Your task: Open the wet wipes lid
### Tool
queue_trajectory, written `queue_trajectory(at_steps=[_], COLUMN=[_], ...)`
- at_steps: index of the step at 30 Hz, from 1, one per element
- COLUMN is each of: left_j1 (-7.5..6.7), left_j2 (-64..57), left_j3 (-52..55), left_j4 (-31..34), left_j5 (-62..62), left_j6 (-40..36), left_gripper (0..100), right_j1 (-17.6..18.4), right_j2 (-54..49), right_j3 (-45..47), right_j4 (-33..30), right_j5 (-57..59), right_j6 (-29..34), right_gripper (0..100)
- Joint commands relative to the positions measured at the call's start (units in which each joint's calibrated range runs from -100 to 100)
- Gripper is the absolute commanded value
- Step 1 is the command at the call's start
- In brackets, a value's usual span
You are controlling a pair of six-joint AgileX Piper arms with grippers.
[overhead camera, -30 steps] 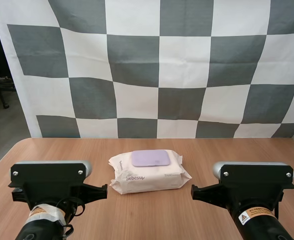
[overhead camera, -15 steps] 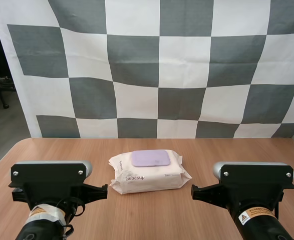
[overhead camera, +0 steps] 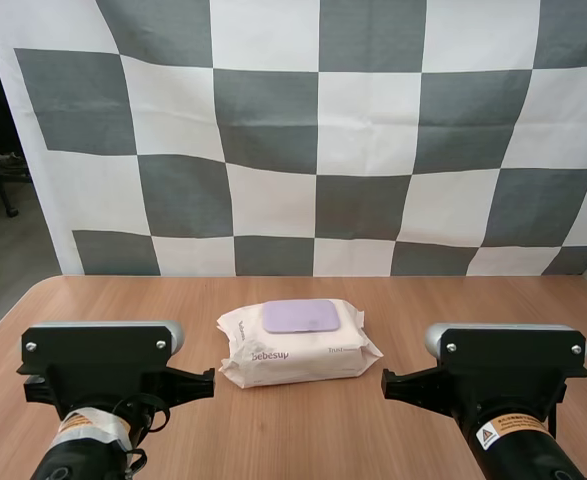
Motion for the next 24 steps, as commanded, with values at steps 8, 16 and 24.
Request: queue_trajectory(at_steps=[8, 16, 24], left_j1=[0.02, 0.02, 0.02], left_j2=[0.00, 0.00, 0.00], left_j3=[0.00, 0.00, 0.00], left_j4=[0.04, -0.78, -0.78], left_j5=[0.00, -11.42, -42.53], left_j6=[-0.02, -0.02, -0.02], left_gripper=[0, 0, 0], right_j1=[-0.01, -0.01, -0.01], right_j2=[0.00, 0.00, 0.00], right_j3=[0.00, 0.00, 0.00], right_j4=[0.01, 0.01, -3.13], right_j5=[-0.11, -0.11, -37.44], right_j6=[0.01, 0.01, 0.01], right_gripper=[0, 0, 0])
